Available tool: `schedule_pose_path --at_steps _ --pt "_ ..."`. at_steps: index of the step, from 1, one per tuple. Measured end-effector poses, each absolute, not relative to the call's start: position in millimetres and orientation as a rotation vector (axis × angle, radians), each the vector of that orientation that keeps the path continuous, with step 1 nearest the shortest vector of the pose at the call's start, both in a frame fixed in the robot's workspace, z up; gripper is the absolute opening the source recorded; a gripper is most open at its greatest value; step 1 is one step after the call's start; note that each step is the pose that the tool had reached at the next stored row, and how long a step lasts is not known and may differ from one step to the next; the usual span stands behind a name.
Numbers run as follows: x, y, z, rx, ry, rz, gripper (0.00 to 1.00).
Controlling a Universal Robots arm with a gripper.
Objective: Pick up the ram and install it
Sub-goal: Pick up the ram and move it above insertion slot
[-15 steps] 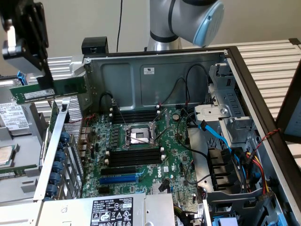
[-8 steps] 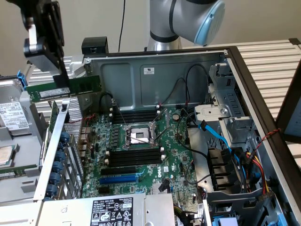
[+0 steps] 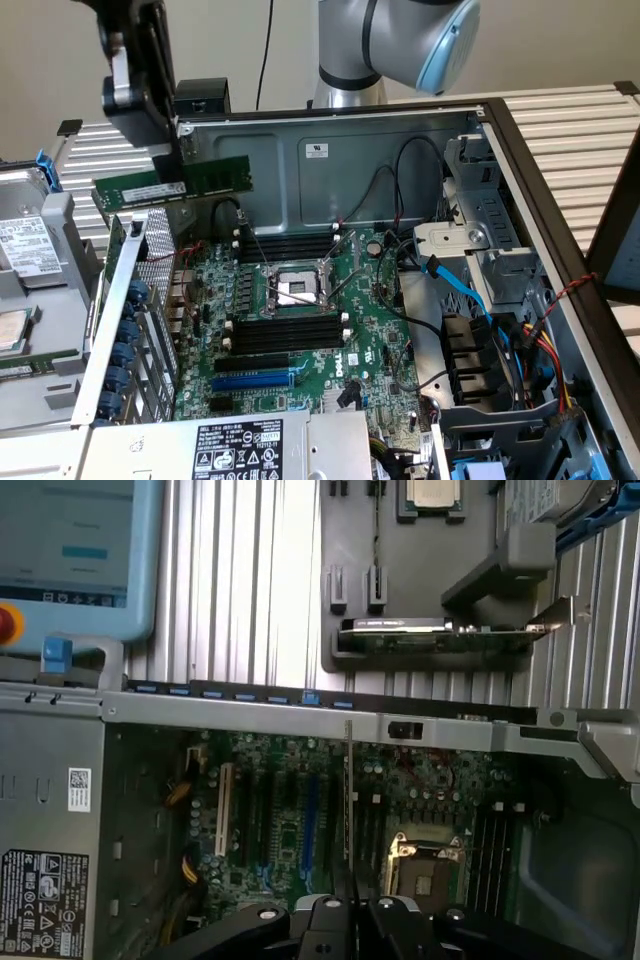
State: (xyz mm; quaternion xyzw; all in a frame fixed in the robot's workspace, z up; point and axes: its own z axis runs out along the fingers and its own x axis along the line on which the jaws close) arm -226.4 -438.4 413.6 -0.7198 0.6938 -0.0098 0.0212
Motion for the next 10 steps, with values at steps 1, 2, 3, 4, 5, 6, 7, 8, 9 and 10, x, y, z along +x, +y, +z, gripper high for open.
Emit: schedule_pose_path --at_steps 1,2,3,4,5,6,7,8,9,10 --pt "-222.9 -438.2 413.6 -2.231 2.151 -0.03 0.12" --pt "-219.4 -437.9 413.7 -2.231 2.151 -0.03 0.12" --pt "-216.2 -437.6 413.6 -2.231 2.151 -0.031 0.12" --pt "-213.1 -437.2 413.6 -2.231 2.151 -0.031 0.12" --pt "-210.0 -436.7 413.6 -2.231 2.151 -0.031 0.12" --pt "-207.0 -436.3 413.6 -2.231 2.151 -0.031 0.12" --pt "-203.9 -435.8 413.6 -2.231 2.151 -0.031 0.12" --pt "-201.1 -435.3 413.6 -2.231 2.151 -0.03 0.12" --pt "-198.0 -434.7 413.6 -2.231 2.151 -0.03 0.12" --pt "-194.8 -434.0 413.6 -2.231 2.151 -0.031 0.12"
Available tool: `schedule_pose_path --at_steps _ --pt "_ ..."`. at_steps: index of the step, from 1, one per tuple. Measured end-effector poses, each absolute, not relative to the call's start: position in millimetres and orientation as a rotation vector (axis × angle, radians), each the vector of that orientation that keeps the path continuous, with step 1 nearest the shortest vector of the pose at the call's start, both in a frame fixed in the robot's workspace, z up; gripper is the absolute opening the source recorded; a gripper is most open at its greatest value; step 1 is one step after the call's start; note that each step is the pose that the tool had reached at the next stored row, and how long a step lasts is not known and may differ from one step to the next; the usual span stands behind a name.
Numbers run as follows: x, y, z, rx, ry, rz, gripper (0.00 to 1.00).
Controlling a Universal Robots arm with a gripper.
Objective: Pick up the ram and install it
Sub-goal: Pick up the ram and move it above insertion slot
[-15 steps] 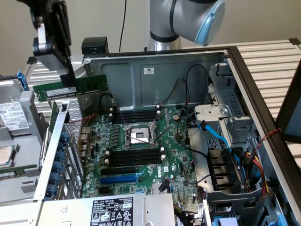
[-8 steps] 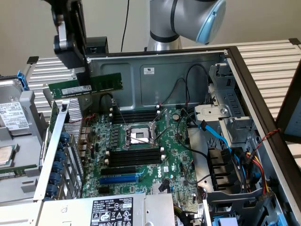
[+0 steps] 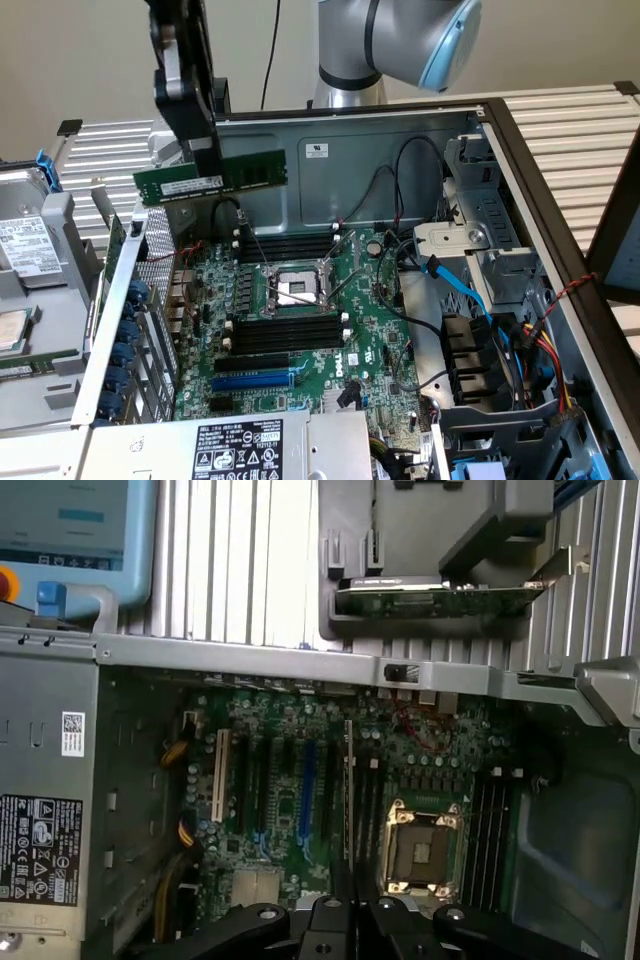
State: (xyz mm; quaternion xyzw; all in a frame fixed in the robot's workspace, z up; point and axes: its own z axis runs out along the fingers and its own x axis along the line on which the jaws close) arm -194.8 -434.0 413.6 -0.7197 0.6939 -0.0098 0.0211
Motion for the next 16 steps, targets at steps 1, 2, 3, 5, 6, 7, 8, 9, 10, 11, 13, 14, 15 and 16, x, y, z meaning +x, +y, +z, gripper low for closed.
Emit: schedule_pose_path --at_steps 1,2,3,5,6,7,8,9,10,11,13,14,15,16 --pt "-192.3 -433.2 413.5 -2.231 2.151 -0.031 0.12" --pt "-189.9 -431.9 413.2 -2.231 2.151 -0.031 0.12" --pt "-187.8 -430.1 412.8 -2.231 2.151 -0.031 0.12" --pt "-183.9 -428.1 411.6 -2.23 2.152 -0.031 0.12" --pt "-182.8 -427.9 410.9 -2.227 2.156 -0.031 0.12" --pt "-181.6 -427.7 410.1 -2.223 2.16 -0.031 0.12" --pt "-180.6 -427.5 409.4 -2.219 2.164 -0.031 0.12" --pt "-179.5 -427.3 408.4 -2.214 2.169 -0.031 0.12" --pt "-178.8 -427.3 407.5 -2.208 2.174 -0.031 0.12" --pt "-178.2 -427.2 406.6 -2.202 2.181 -0.031 0.12" --pt "-177.0 -427.1 405.0 -2.188 2.195 -0.031 0.12" --pt "-176.4 -427.1 404.1 -2.181 2.202 -0.032 0.12" --pt "-176.0 -427.0 403.5 -2.174 2.209 -0.032 0.12" --pt "-175.4 -426.9 403.5 -2.17 2.213 -0.032 0.12"
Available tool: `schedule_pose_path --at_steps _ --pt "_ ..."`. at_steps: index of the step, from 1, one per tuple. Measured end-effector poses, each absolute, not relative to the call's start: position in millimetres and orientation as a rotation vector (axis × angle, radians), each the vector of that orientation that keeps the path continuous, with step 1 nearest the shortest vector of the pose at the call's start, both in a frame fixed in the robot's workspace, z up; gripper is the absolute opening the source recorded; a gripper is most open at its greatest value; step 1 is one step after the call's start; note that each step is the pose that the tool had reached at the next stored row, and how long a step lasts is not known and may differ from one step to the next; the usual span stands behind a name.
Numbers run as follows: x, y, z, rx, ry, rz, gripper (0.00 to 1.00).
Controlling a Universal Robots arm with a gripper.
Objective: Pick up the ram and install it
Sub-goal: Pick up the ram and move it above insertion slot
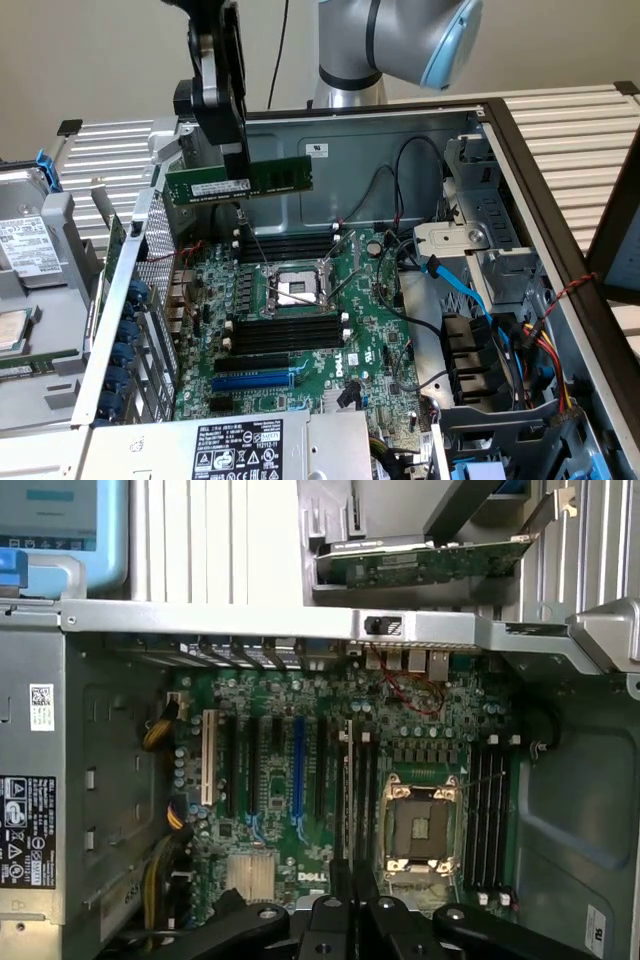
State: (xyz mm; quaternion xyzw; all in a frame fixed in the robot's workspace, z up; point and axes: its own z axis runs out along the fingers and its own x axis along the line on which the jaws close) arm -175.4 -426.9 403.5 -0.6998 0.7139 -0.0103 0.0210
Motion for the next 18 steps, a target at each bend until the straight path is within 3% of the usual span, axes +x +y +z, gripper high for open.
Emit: schedule_pose_path --at_steps 18 --pt "-167.7 -425.2 394.2 -2.11 2.248 -0.006 0.12"
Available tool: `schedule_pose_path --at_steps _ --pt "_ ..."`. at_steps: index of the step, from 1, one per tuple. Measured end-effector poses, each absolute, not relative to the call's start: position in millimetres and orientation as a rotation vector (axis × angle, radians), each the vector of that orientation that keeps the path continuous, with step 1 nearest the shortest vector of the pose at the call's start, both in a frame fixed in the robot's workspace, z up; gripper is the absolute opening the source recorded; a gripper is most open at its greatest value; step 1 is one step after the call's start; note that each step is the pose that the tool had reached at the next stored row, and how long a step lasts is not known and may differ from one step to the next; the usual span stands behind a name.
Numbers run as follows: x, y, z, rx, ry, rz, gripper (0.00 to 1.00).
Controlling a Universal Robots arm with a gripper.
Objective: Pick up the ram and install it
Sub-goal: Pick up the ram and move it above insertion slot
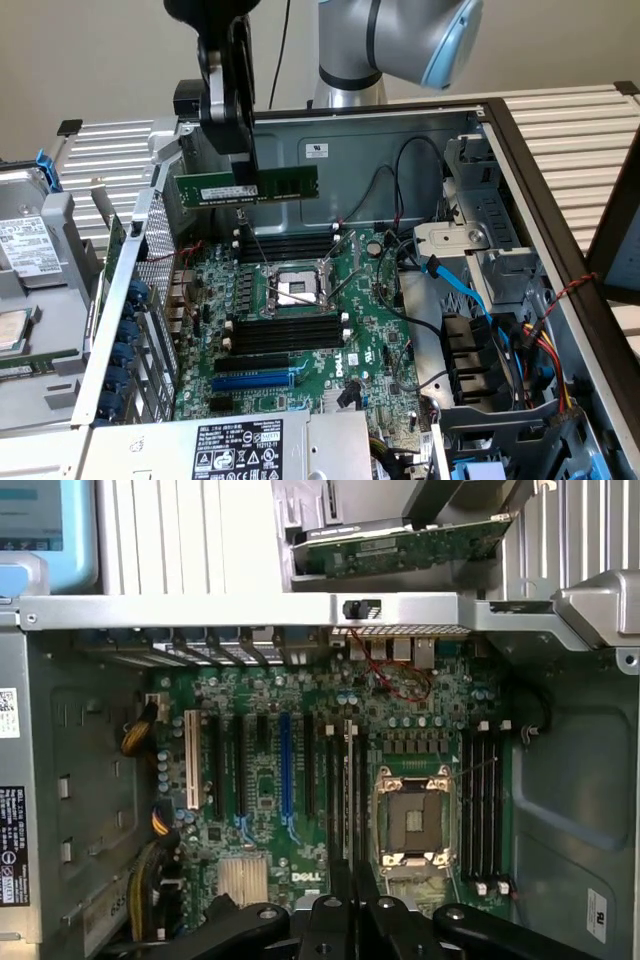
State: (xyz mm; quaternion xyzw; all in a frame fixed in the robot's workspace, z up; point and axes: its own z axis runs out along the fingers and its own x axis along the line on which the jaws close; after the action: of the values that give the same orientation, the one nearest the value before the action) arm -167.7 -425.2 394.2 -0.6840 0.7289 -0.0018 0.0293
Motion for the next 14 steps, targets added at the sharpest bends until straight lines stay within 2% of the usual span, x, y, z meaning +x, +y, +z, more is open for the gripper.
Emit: schedule_pose_path --at_steps 14 --pt "-142.2 -424.0 384.4 -2.067 2.243 0.046 0.12"
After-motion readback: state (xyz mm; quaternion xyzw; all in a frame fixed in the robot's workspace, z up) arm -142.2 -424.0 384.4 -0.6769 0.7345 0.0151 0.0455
